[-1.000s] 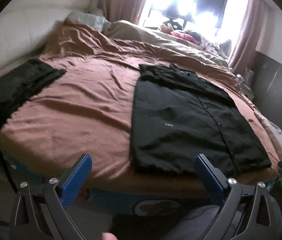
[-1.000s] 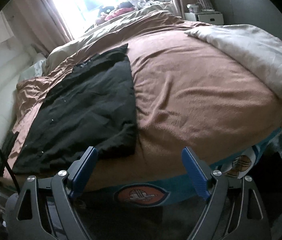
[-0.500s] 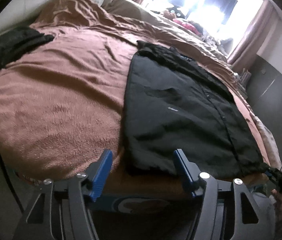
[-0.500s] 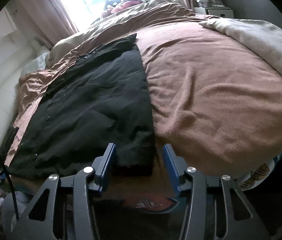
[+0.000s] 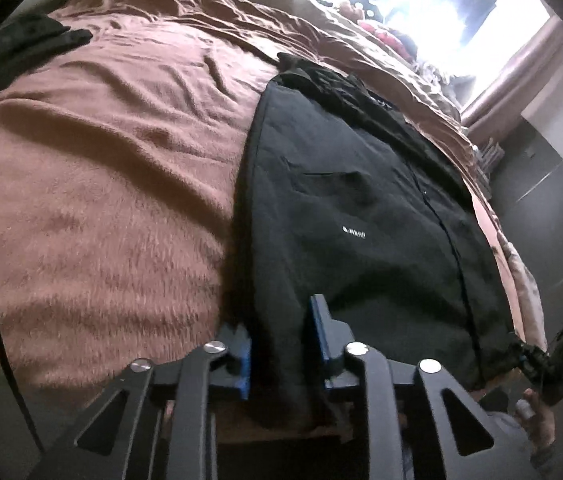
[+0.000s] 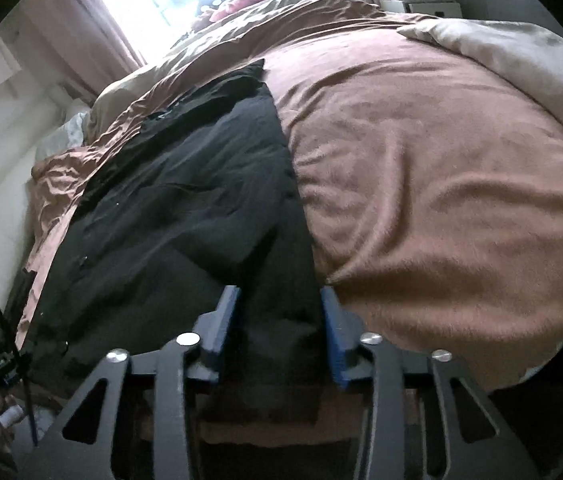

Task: Fold large clothes
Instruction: 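Close both grippers on the hem edge of the black shirt, then lift the hem with both grippers, fold it toward the collar, then open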

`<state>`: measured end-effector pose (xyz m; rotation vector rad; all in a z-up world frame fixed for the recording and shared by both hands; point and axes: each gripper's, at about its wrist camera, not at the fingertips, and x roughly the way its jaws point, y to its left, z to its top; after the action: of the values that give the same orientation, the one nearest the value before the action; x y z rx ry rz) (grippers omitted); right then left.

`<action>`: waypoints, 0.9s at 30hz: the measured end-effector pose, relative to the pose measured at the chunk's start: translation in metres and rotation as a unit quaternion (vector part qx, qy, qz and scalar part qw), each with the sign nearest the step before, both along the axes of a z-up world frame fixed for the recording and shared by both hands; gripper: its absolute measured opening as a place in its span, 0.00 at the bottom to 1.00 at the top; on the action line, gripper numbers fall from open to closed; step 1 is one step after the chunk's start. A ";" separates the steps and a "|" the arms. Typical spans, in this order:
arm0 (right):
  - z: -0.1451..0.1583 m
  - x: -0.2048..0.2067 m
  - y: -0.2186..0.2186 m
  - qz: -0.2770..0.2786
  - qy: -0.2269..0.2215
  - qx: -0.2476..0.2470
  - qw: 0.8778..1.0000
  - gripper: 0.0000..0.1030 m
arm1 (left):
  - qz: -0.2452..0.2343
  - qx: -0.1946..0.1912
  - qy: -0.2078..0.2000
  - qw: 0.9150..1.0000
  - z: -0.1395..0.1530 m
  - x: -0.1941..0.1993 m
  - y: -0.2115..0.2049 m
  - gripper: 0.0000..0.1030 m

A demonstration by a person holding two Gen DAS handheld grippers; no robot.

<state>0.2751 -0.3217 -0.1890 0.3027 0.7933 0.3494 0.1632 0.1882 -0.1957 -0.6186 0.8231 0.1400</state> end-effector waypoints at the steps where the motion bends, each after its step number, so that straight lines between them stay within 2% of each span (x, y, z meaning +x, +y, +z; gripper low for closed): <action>1: -0.001 -0.005 -0.003 -0.004 0.002 0.007 1.000 0.25 | 0.003 -0.003 -0.004 1.000 0.000 -0.003 0.000 0.18; 3: 0.001 -0.011 -0.007 -0.002 0.003 0.026 1.000 0.16 | 0.015 -0.011 -0.014 1.000 0.003 -0.013 0.001 0.15; 6: 0.008 -0.020 -0.015 0.002 -0.004 0.056 0.998 0.11 | 0.022 0.005 -0.029 0.999 0.018 -0.021 -0.004 0.12; 9: 0.020 -0.034 -0.024 0.003 -0.025 0.079 0.997 0.10 | 0.022 0.021 -0.049 0.998 0.039 -0.031 -0.010 0.11; 19: 0.077 -0.097 -0.050 0.015 -0.098 0.114 0.989 0.10 | 0.032 0.015 -0.120 0.992 0.110 -0.078 -0.005 0.10; 27: 0.124 -0.153 -0.067 0.032 -0.156 0.131 0.979 0.10 | 0.034 0.026 -0.186 0.982 0.180 -0.120 -0.012 0.10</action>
<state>0.1226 -0.3886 -0.0650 0.4566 0.4489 0.5485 0.0432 0.1758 -0.0161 -0.6007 0.4359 0.1036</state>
